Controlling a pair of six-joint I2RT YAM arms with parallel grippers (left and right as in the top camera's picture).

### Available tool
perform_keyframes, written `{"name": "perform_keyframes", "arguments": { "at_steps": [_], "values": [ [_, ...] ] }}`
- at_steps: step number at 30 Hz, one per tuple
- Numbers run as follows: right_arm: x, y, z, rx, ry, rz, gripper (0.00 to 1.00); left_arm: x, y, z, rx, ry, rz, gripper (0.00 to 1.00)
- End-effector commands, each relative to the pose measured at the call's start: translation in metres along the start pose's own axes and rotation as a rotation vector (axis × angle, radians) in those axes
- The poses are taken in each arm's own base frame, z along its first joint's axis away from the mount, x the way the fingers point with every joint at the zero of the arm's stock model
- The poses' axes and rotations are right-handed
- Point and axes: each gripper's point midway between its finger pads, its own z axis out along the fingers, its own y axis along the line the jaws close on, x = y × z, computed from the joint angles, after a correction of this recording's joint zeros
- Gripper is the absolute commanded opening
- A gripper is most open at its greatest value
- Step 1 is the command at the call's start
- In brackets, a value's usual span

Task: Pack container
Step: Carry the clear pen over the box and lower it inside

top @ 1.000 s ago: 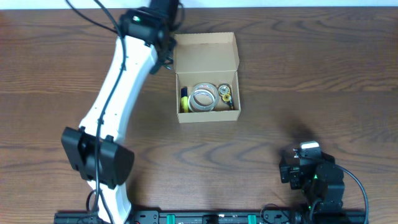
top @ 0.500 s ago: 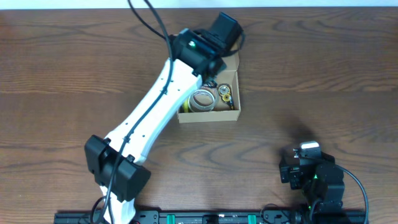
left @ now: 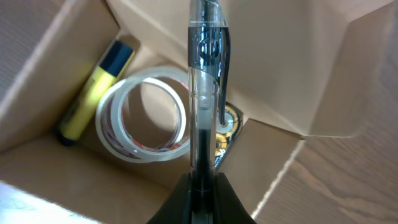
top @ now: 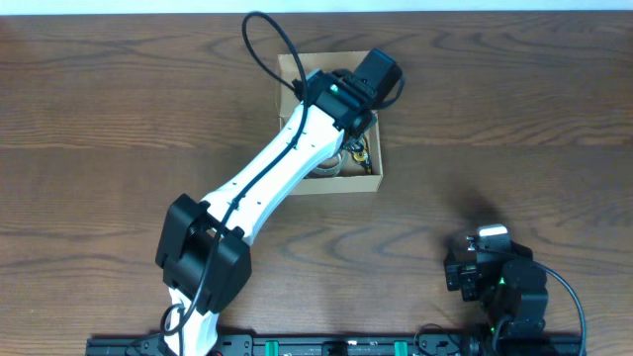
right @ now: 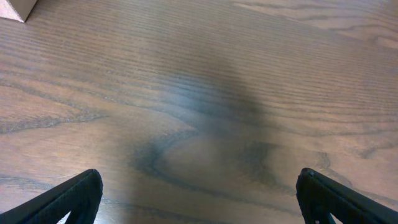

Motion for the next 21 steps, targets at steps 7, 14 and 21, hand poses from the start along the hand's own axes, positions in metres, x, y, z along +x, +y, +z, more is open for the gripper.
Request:
{"name": "perform_keyframes", "arguments": {
  "at_steps": [7,14,21],
  "values": [
    [0.002,0.001,0.002,-0.001,0.003,0.010,0.99,0.012,0.013,0.034,-0.024,0.015,-0.068,0.09],
    [0.002,0.001,0.002,-0.001,0.003,0.010,0.99,0.019,0.018,0.052,-0.034,0.031,-0.125,0.08],
    [0.002,0.001,0.002,-0.001,0.003,0.010,0.99,0.020,0.017,0.059,-0.018,0.026,-0.140,0.09]
  ]
}}
